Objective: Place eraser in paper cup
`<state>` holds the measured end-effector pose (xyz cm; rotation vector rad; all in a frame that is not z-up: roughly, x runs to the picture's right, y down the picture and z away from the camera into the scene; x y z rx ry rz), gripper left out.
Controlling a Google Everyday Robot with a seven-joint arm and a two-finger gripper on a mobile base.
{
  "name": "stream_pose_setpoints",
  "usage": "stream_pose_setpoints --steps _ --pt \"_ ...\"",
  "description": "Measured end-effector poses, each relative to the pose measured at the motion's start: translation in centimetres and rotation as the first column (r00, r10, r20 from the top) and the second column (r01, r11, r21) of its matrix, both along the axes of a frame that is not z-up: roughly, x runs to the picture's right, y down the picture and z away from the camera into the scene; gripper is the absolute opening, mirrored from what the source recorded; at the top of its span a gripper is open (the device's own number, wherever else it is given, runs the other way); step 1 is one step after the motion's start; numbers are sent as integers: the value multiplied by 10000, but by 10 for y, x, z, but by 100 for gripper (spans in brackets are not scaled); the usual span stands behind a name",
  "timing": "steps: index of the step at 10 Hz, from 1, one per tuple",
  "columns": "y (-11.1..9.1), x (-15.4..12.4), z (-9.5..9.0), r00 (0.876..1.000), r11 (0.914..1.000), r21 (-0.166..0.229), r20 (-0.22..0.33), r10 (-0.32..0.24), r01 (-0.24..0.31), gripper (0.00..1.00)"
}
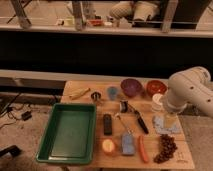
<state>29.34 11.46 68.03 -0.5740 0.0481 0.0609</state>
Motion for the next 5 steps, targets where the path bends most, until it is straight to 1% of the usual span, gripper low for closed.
stream_pose_setpoints --steps 2,5 --pt "0 0 0 10000 10000 11 -11 15 -15 80" --pt "-4 -4 8 9982 9983 374 -388 458 -444 80"
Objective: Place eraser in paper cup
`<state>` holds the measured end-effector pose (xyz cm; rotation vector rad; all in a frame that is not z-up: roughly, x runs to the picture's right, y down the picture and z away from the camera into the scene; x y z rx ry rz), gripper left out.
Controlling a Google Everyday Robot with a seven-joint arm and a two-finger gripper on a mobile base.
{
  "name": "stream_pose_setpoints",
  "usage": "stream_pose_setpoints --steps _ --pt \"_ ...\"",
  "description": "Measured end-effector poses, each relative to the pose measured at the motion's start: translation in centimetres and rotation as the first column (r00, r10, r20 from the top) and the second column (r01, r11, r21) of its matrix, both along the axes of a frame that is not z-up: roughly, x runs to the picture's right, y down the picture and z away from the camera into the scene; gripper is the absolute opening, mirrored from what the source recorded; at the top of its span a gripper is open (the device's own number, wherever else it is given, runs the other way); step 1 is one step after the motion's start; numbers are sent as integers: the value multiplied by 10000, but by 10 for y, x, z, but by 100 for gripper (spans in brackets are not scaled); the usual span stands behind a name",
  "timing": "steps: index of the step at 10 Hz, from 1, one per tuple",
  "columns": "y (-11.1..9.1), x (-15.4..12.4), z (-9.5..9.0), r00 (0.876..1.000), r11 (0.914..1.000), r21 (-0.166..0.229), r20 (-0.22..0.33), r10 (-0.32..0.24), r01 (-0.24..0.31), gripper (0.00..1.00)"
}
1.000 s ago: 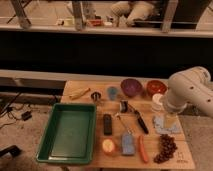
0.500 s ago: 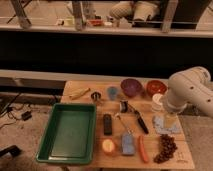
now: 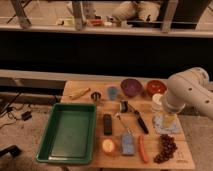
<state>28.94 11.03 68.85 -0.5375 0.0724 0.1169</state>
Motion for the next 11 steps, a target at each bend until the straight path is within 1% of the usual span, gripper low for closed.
stream_pose_setpoints --steps 2,3,4,5,6,7,8,9,10,11 --pt "-6 -7 8 9995 9994 155 -89 303 -302 80" --pt "-9 -10 11 9991 9990 176 -59 421 -420 80" --pt "-12 -16 14 9976 9976 121 96 683 -684 80" --pt "-13 -19 17 9948 9950 -47 205 994 -993 80" --pt "-15 -20 19 9887 9892 -331 406 1441 -1428 80" --pt "-16 -20 24 9771 9781 -682 682 2014 -1968 80" --pt "-16 -20 26 9668 9677 -956 842 2414 -2333 80" --pt "-14 -21 29 9494 9506 -1371 1102 2941 -2786 80" --pt "-10 -22 34 9355 9365 -1715 1285 3291 -3059 80" --pt "-7 -26 39 9246 9268 -1969 1486 3507 -3198 80"
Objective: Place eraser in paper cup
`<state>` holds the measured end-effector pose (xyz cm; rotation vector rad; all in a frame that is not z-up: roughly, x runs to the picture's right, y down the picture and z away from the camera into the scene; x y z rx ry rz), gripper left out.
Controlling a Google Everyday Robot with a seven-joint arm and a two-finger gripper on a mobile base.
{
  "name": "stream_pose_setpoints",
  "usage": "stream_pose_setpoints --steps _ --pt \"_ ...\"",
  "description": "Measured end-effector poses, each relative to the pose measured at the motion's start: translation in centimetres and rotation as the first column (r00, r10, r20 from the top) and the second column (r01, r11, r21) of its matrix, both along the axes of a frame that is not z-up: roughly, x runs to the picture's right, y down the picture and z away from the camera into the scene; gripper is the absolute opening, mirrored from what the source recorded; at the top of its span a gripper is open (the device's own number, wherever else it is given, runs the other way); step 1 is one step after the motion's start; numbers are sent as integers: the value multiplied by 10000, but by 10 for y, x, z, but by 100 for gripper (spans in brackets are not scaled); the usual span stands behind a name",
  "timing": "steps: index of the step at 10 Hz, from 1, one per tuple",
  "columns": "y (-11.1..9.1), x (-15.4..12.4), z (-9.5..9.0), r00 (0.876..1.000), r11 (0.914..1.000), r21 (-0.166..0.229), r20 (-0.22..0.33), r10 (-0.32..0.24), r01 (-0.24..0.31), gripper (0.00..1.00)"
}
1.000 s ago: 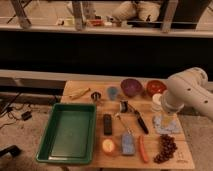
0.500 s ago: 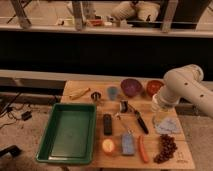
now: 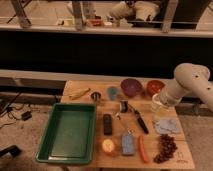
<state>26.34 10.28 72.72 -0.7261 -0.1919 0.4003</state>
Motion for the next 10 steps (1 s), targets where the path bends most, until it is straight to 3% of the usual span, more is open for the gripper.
stream_pose_setpoints --steps 8,10 --pt "3 -2 1 10000 10000 -79 2 -45 45 80" --pt "24 -12 -4 9997 9989 -418 97 -224 228 80"
